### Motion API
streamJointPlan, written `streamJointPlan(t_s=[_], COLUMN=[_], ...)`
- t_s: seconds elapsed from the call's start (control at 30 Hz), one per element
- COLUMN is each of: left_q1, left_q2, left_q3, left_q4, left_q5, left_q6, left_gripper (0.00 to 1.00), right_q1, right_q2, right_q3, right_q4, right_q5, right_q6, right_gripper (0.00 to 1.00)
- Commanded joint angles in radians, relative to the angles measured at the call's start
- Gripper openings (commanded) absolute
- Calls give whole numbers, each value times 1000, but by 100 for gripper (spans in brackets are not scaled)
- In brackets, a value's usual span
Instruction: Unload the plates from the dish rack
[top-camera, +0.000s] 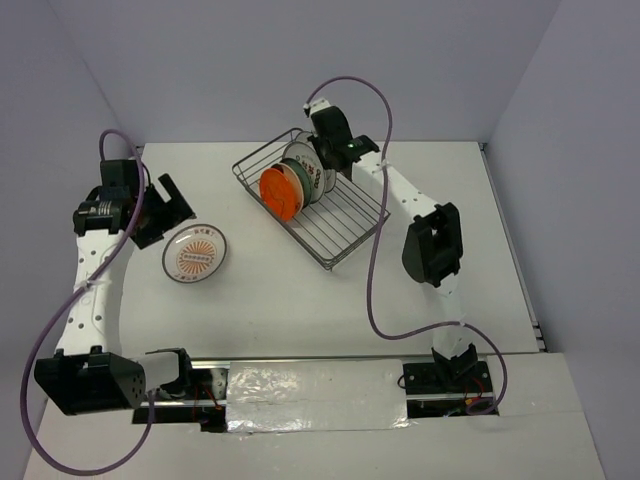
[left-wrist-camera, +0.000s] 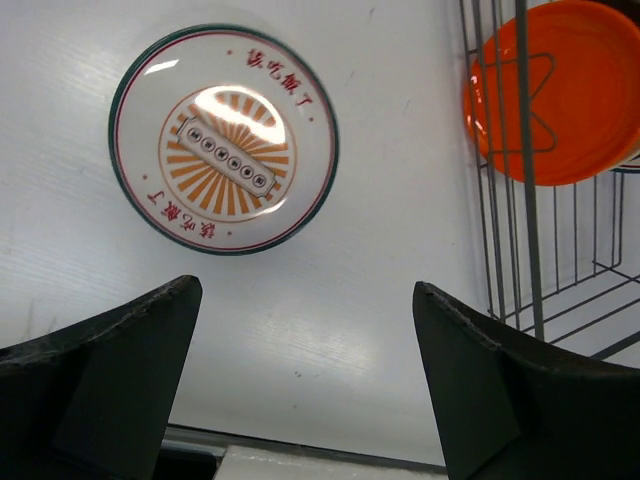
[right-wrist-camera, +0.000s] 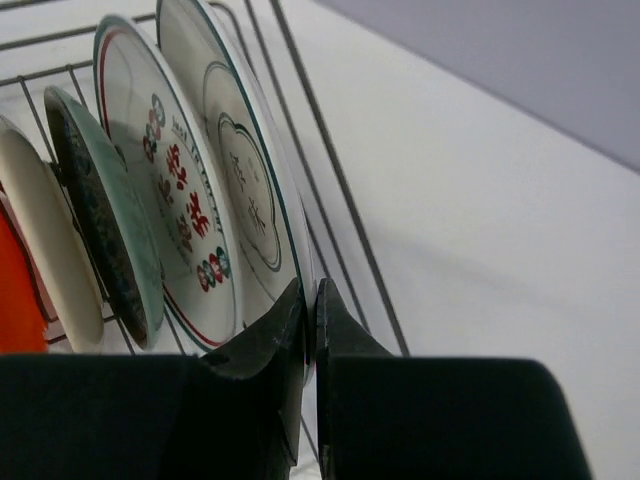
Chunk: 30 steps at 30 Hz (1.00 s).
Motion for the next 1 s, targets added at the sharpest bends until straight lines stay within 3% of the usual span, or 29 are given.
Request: streamJointPlan(t_s=[0.0, 0.13, 0.17, 0.27, 0.3, 0.37, 0.4, 0.43, 0.53, 0.57, 0.67, 0.93, 0.97], left_q1=[-21, -54, -66, -120, -126, -154, -162, -165, -169, -169, -169, -169, -169], left_q2=[36, 80, 88, 91, 88, 84, 87, 103, 137, 143, 154, 137, 139], left_q3=[88, 122, 121, 90, 67, 49, 48, 53, 76, 82, 64, -22, -25], left_q4=[48, 215, 258, 453, 574, 694, 738, 800, 849, 843, 871, 1000, 989], left_q5=[37, 273, 403, 589, 631, 729, 749, 767, 817, 815, 835, 870, 872], left_q6=[43, 90, 99, 77, 57, -14, -32, -45, -75, -71, -92, -167, -166], left_gripper=[100, 99, 99, 99, 99, 100, 100, 99, 99, 98, 95, 81, 71], right_q1=[-21, -42, -42, -36, -38, -67, -91, -144, -199, -202, -202, -162, -160], right_q2=[-156, -242, -268, -408, -435, -483, -485, -480, -508, -561, -627, -632, -634], right_q3=[80, 195, 199, 111, 84, 90, 114, 129, -19, -157, -324, -409, -413], right_q4=[40, -18, -50, -52, -69, -158, -192, -242, -87, -18, 194, 334, 342], right_q5=[273, 570, 589, 534, 470, 102, -113, -493, -1019, -1059, -1135, -1208, -1221], right_q6=[-42, -13, 5, 47, 57, 102, 119, 214, 406, 454, 577, 691, 699], right_gripper=[0, 0, 0, 0, 0, 0, 0, 0, 0, 0, 0, 0, 0])
